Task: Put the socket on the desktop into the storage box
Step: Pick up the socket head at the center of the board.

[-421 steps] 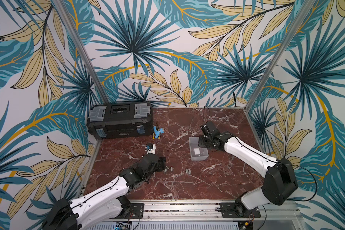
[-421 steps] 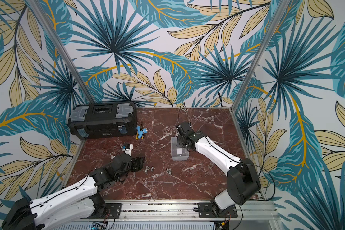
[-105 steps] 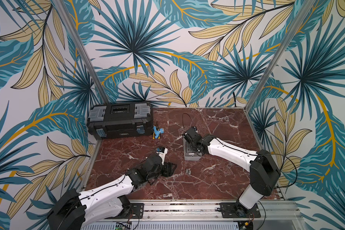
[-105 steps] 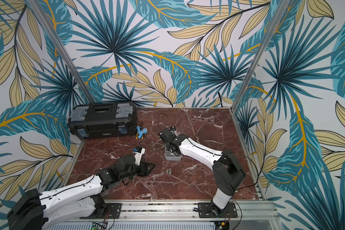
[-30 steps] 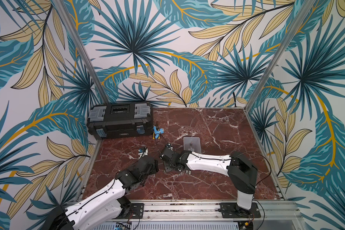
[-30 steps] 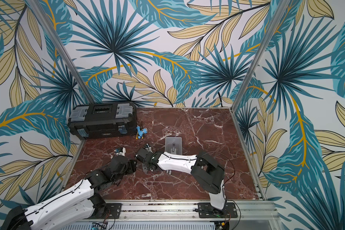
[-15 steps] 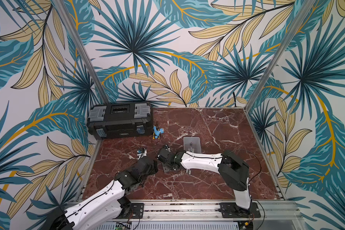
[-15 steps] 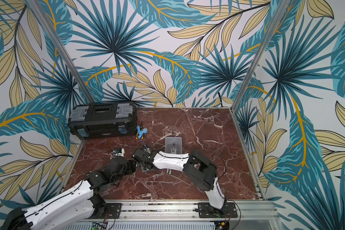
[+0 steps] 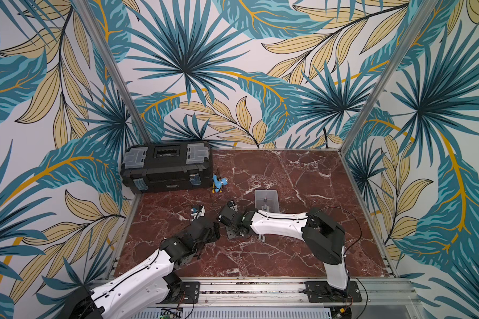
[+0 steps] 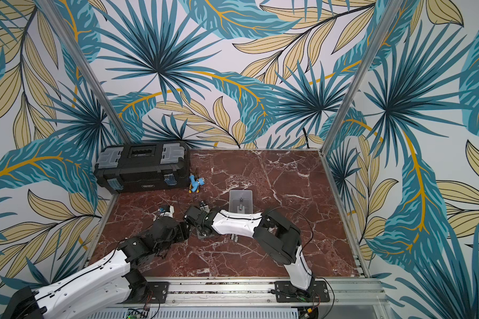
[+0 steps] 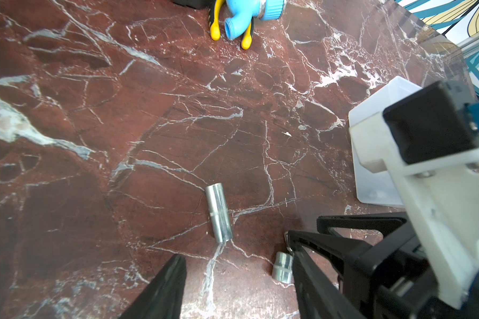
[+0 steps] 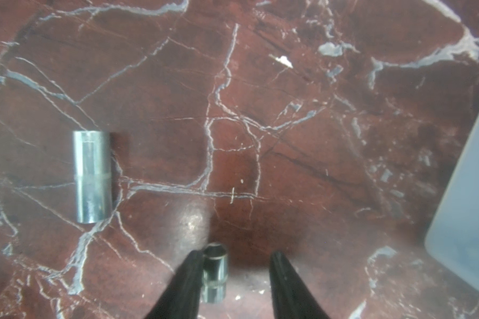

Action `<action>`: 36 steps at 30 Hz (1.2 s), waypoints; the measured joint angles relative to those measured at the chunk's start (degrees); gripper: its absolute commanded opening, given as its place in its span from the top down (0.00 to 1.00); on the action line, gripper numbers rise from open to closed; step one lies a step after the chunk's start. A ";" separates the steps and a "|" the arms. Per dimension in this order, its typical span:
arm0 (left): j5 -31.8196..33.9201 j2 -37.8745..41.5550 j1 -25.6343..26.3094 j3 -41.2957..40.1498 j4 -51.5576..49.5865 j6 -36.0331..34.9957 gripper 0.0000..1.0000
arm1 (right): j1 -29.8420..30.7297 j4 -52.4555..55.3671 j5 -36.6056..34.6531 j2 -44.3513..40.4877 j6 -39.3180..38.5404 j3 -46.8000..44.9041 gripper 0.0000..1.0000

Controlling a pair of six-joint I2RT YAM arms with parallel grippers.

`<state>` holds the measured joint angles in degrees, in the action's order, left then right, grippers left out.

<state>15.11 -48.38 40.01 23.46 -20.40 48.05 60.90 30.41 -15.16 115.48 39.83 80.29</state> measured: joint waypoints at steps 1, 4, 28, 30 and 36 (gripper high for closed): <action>-0.11 -0.15 0.00 0.00 0.09 0.00 0.34 | -0.02 0.07 0.02 0.00 0.07 0.00 0.58; -0.37 -0.57 0.00 0.00 0.28 0.00 0.34 | -0.04 0.09 0.11 0.00 0.35 -0.07 0.59; -1.20 -2.69 -0.09 0.00 2.62 -0.04 0.33 | 1.20 -0.13 1.05 -0.31 3.78 -2.75 0.62; -1.25 -2.75 -0.11 0.00 2.78 -0.04 0.33 | 1.49 -0.13 0.90 -0.31 4.09 -2.80 0.65; -1.42 -2.78 -0.11 0.00 2.89 -0.09 0.33 | 1.66 -0.59 0.20 -0.55 4.76 -3.54 0.79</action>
<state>13.69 -51.16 39.90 23.46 -17.52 47.97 62.57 29.82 -14.96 114.93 44.60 76.75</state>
